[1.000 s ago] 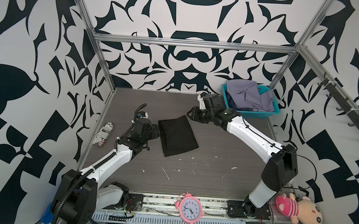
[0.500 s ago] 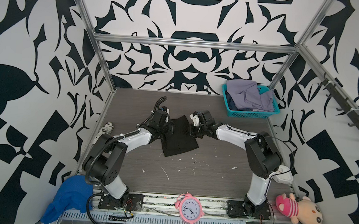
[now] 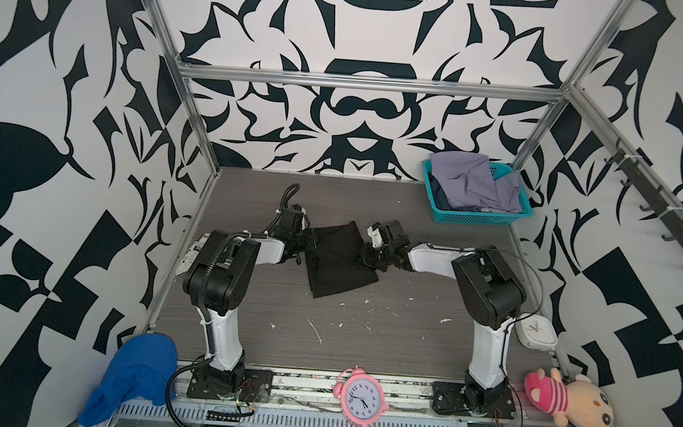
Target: Fold and stack the skirts
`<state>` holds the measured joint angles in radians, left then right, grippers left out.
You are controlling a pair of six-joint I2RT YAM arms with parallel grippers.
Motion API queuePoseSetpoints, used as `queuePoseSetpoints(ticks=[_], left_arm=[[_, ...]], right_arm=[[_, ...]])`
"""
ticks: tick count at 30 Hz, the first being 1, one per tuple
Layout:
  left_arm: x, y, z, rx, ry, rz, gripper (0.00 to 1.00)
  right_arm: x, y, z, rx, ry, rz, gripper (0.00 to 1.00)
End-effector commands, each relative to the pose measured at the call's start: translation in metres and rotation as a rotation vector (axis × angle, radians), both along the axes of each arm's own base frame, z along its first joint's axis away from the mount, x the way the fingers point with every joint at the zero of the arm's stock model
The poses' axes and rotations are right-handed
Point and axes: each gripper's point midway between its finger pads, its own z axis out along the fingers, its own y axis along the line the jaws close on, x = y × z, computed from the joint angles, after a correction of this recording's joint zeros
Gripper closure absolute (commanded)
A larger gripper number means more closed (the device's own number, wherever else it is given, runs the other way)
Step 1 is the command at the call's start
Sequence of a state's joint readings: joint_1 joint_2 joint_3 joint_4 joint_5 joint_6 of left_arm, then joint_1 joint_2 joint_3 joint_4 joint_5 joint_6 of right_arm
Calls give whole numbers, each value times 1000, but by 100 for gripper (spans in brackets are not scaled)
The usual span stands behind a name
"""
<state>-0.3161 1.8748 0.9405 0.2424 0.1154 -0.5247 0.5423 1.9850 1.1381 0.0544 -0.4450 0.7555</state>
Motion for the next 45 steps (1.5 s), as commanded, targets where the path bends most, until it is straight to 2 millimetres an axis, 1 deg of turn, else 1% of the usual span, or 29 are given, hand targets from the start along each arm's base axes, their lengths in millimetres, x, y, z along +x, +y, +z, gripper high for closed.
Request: queuePoseSetpoints(ticks=[1,2,4,5,6,7,9,10,11,13,15,17,20,22,23,26,28,29,31,33,35,37,39,41,44,45], left_arm=[[5,12,38,47,-63,36,69],[6,15,54,60,-95,45,66],[6,20,83,76,-161,60,65],[6,20,98,68,-193,58,63],[5,17,110,53,-217,47,63],[3,12,118,36,-225,29,62],[-1,-2,127,3,-231,-21,63],[-5,-11,125,-7,-227,-45,63],[-9,-20,122,-17,-221,-61,64],[-15,-29,112,-31,-201,-71,65],[-19,-36,99,-52,-195,-78,65],[-21,-39,78,-67,-173,-74,66],[-19,-38,53,-69,-135,-63,68],[-16,-31,38,-42,-120,-34,69],[-14,-28,34,-28,-120,-24,69],[-10,-15,20,20,-107,6,69],[-9,-10,16,28,-100,14,69],[-8,-7,16,39,-104,17,69],[-6,-3,21,52,-115,20,69],[-5,0,38,66,-145,20,67],[-5,2,62,76,-177,21,63],[-8,2,86,69,-186,13,61],[-15,-3,109,36,-197,5,60],[-28,-14,122,11,-203,-28,59],[-51,-30,123,-32,-186,-71,60],[-59,-38,119,-57,-175,-97,60]], right_arm=[[2,4,40,34,-42,5,90],[4,8,54,47,-66,21,87],[10,17,81,92,-117,49,82],[14,20,94,108,-148,61,80],[19,22,101,114,-176,69,77],[25,23,104,113,-199,73,76],[38,27,105,108,-211,81,74],[45,32,105,121,-214,90,74],[52,36,101,120,-212,89,75],[63,45,95,127,-203,101,76],[74,50,87,124,-201,96,77],[84,54,73,108,-190,86,77],[96,57,53,91,-176,72,78],[102,57,43,78,-177,59,78],[104,57,38,74,-178,52,79],[110,57,38,85,-185,35,79],[112,57,47,100,-194,33,78],[112,57,54,109,-202,37,78],[109,58,75,129,-228,49,76],[103,59,103,152,-258,71,73],[90,54,132,175,-299,97,70],[76,48,149,179,-332,119,67],[55,41,156,192,-334,156,67],[36,35,147,192,-314,188,66],[11,29,127,221,-260,210,68],[4,28,117,233,-238,213,71]])
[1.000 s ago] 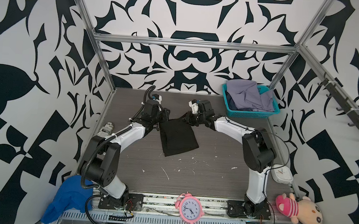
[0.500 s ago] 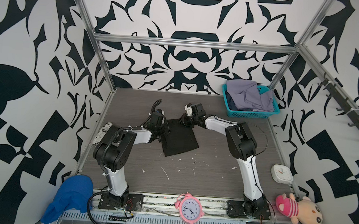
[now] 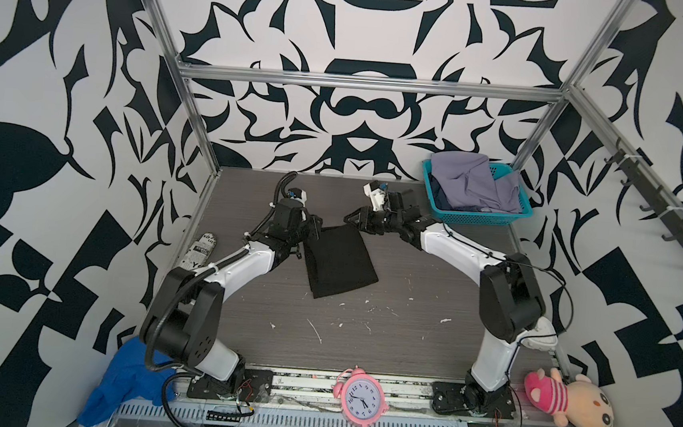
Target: Fold and stack the skirts
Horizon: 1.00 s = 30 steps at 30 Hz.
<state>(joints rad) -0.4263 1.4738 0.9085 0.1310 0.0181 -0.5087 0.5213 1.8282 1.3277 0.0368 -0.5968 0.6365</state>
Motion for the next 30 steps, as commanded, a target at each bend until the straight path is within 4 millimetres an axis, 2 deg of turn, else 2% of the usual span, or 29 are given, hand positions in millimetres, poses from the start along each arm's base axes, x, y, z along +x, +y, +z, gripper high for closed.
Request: queuePoseSetpoints(ticks=[1,3,5,11,14,16,18,20,24,25,27,28,29,30], left_arm=[[-32,-22,-26,-34,103,-82,62],[-43,-36,-46,-61,151,-122,65],[-49,-38,-72,-82,206,-119,67],[-55,-13,-132,-35,278,-7,75],[-56,-6,-147,-21,310,9,75],[-55,-5,-147,-27,309,14,75],[-54,-3,-139,-21,292,20,73],[-52,1,-124,-5,265,25,68],[-51,11,-85,22,195,42,50],[-52,15,-75,21,176,50,44],[-52,28,-62,8,154,88,12],[-52,35,-58,-13,151,103,0],[-52,43,-57,-40,157,116,1],[-52,49,-58,-64,166,130,1]], right_arm=[[-27,-4,-48,4,99,59,73],[-35,-5,-65,23,133,61,76],[-41,-5,-81,37,166,70,78],[-48,-13,-124,-7,203,52,81],[-53,-17,-142,-36,222,59,82],[-56,-19,-150,-44,238,58,82],[-57,-18,-146,-35,239,60,82],[-55,-17,-131,-18,214,59,81],[-47,-17,-91,-18,128,48,73],[-43,-20,-83,-37,109,31,71],[-34,-27,-72,-83,65,-11,65],[-27,-34,-71,-128,52,-51,54],[-21,-41,-73,-174,46,-85,44],[-14,-47,-74,-207,36,-110,39]])
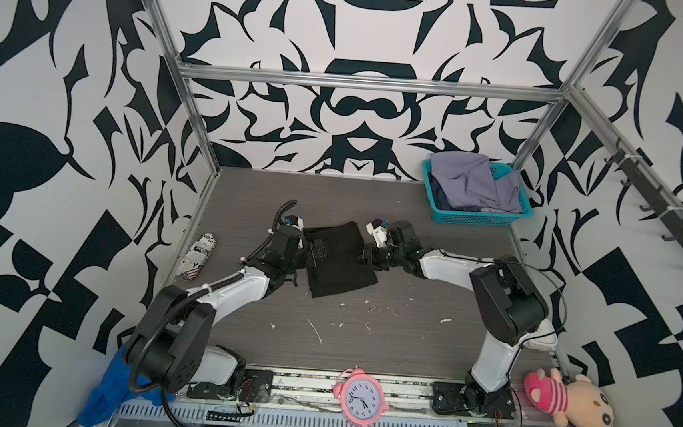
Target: Fold and stack the skirts
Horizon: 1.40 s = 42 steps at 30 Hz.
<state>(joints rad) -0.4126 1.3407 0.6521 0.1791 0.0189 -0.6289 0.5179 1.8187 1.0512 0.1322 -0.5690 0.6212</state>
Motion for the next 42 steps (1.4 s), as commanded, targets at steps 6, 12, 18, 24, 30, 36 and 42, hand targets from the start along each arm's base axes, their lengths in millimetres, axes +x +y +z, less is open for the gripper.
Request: queuePoseSetpoints(ticks=[6,12,18,24,30,36,42], left_arm=[[-3,23,-40,-103,161,32,1],[-5,9,-67,-151,200,-9,0],[-9,1,-97,-169,241,-28,0],[-9,-15,-118,-200,271,-49,12],[-7,-18,-121,-202,267,-35,66],[4,-13,-105,-128,230,-50,96],[30,1,-78,-72,174,-85,100]], right_arm=[[58,-35,-8,-227,-49,-136,11],[60,-20,-24,-188,0,-78,11],[50,-15,-43,-159,42,-47,17],[43,-10,-54,-112,88,-40,25],[46,-3,-52,-63,93,-44,30],[50,0,-38,-41,61,-42,32],[50,-5,-6,-51,-21,-39,29]])
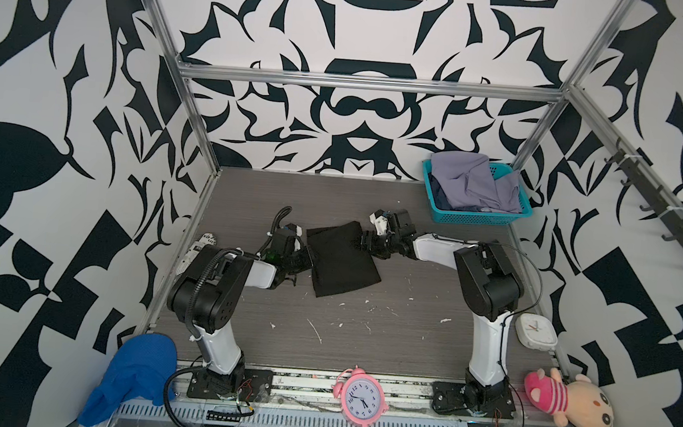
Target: Fold and stack the skirts
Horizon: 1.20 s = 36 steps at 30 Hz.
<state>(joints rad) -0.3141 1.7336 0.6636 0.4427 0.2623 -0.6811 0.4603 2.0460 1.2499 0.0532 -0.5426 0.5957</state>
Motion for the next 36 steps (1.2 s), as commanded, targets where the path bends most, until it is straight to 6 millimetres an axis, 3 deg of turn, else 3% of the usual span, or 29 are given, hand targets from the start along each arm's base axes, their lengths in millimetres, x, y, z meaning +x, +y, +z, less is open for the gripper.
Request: queuePoseSetpoints(ticks=[1,7,14,17,26,30,36], left_arm=[[14,17,18,81,-29,-28,100],[52,51,36,229,3,-73,100],[95,72,61,492,-62,-309,100],[117,92,72,542,-95,-381,100],[176,180,81,764,-68,-435,100],[187,216,73,839,-64,-428,100],[214,261,77,913,-94,-362,100]], right_arm=[[-3,0,47,9,-113,19,28],[-4,-8,90,-18,-290,42,27],[0,-2,123,-73,-398,81,20],[3,2,132,-64,-420,91,20],[1,4,127,-62,-405,117,21],[-2,5,119,-58,-383,121,21],[-2,7,106,-58,-342,128,22]])
